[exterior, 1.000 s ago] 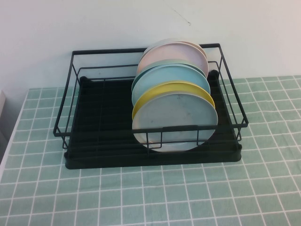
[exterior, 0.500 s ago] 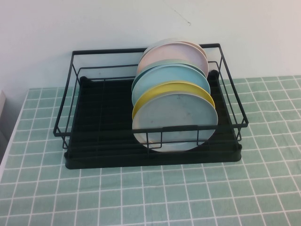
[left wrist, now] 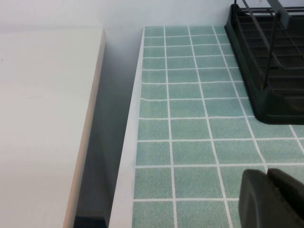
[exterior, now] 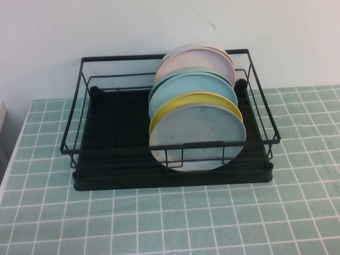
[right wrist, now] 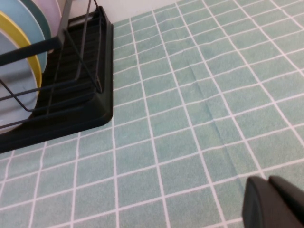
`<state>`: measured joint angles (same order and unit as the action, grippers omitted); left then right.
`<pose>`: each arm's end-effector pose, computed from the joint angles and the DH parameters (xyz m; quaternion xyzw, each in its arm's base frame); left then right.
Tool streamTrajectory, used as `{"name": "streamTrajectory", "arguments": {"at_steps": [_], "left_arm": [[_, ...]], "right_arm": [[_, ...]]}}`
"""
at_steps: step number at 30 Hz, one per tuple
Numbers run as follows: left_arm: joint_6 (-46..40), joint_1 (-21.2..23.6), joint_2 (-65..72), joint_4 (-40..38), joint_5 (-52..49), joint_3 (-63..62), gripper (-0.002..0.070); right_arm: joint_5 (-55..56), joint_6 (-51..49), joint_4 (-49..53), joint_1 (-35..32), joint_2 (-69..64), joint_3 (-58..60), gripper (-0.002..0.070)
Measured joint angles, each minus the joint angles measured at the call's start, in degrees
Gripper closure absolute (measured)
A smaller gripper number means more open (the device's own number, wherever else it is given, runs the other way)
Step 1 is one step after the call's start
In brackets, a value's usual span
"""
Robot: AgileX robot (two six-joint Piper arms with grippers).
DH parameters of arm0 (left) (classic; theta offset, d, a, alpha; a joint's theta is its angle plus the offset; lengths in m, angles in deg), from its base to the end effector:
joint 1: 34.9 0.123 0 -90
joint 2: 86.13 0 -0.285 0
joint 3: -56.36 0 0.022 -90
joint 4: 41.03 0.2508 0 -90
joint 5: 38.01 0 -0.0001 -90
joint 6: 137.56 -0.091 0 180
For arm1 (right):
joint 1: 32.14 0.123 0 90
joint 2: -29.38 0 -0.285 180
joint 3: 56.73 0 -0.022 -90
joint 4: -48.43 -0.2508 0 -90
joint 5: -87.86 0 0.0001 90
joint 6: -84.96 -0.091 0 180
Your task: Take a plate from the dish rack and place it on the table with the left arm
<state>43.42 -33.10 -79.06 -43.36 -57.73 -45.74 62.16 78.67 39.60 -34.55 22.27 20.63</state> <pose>0.0531 0.0004 0.1788 -0.0302 0.7910 -0.0128 0.6109 0.0503 0.0040 0.1733 0.0997 0.8123 0.0864 0.5681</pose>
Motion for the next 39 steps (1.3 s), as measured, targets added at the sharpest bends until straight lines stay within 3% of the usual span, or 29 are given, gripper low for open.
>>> {"name": "streamTrajectory", "arguments": {"at_steps": [7, 13, 20, 27, 29, 32, 39], "left_arm": [[1.1, 0.0, 0.0, -2.5, 6.2, 0.6, 0.0678], [1.5, 0.0, 0.0, -11.6, 26.7, 0.6, 0.0678], [2.5, 0.0, 0.0, -13.6, 44.5, 0.6, 0.0678], [23.6, 0.0, -0.1, -12.3, 69.0, 0.2, 0.0678], [25.5, 0.0, -0.1, -11.0, 68.4, -2.6, 0.0678], [25.1, 0.0, -0.1, -9.3, 59.0, -11.3, 0.0678], [14.7, 0.0, 9.5, -8.3, 24.7, -33.5, 0.0678]], "right_arm": [[0.0, 0.0, 0.0, 0.0, 0.0, 0.0, 0.0678], [0.0, 0.0, 0.0, 0.0, 0.0, 0.0, 0.0678], [0.0, 0.0, 0.0, 0.0, 0.0, 0.0, 0.0678], [0.0, 0.0, 0.0, 0.0, 0.0, 0.0, 0.0678], [0.0, 0.0, 0.0, 0.0, 0.0, 0.0, 0.0678], [0.0, 0.0, 0.0, 0.0, 0.0, 0.0, 0.0678], [0.0, 0.0, 0.0, 0.0, 0.0, 0.0, 0.0678]]}}
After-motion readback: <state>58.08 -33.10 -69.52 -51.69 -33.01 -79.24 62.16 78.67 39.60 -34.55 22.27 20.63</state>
